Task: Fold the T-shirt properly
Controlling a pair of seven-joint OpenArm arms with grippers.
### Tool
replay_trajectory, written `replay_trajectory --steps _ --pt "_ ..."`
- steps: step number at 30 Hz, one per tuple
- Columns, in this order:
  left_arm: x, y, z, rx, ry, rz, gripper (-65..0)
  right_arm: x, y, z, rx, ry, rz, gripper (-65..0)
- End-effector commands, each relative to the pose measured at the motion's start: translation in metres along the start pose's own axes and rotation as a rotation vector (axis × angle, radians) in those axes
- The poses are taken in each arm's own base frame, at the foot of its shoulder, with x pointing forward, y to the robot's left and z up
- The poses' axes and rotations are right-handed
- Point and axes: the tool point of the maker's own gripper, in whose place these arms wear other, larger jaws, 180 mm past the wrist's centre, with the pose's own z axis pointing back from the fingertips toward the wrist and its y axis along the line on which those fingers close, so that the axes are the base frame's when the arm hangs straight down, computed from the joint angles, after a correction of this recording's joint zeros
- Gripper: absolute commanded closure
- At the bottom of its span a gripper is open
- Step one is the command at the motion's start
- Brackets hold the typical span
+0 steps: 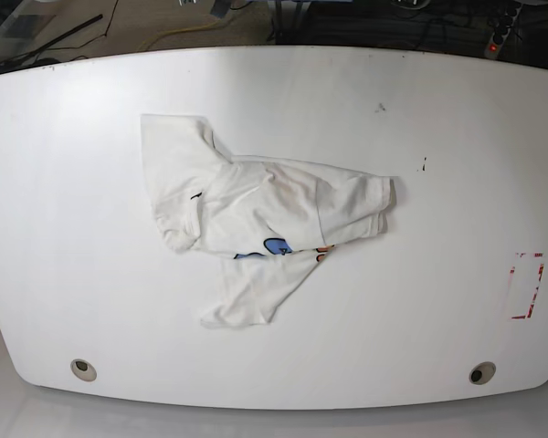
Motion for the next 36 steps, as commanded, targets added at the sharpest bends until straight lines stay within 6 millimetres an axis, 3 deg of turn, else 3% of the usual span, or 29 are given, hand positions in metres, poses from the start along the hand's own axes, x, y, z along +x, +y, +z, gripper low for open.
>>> replay_trajectory --steps 1,4,9,15,18,23,29,36 --pt "-0.001 0.007 0.019 0.013 -0.017 -0.031 -50.0 0.006 -0.006 0.015 -0.017 -0.050 -0.017 -27.0" --pt "0.005 0.001 0.040 -0.002 -0.050 -0.044 -50.0 0.010 -0.008 0.032 -0.034 -0.087 -0.023 -27.0" --pt "0.027 0.003 0.069 -0.020 -0.118 -0.092 -50.0 0.018 0.004 0.055 -0.014 -0.135 -0.010 -27.0" --pt "0.057 0.003 0.098 -0.016 -0.201 -0.106 -50.1 0.041 -0.005 0.093 -0.063 -0.230 -0.006 -27.0" --pt "0.075 0.009 0.113 0.000 -0.250 -0.116 -50.1 0.053 0.001 0.112 -0.060 -0.251 0.016 -27.0" --pt "0.116 0.024 0.143 0.048 -0.355 -0.140 -50.3 0.095 0.018 0.148 -0.051 -0.310 0.081 -27.0" --pt "0.145 0.026 0.161 0.063 -0.433 -0.159 -50.3 0.144 0.040 0.177 -0.023 -0.437 0.145 -27.1" --pt "0.173 0.037 0.162 0.107 -0.510 -0.162 -50.4 0.196 0.048 0.172 -0.001 -0.535 0.209 -27.4"
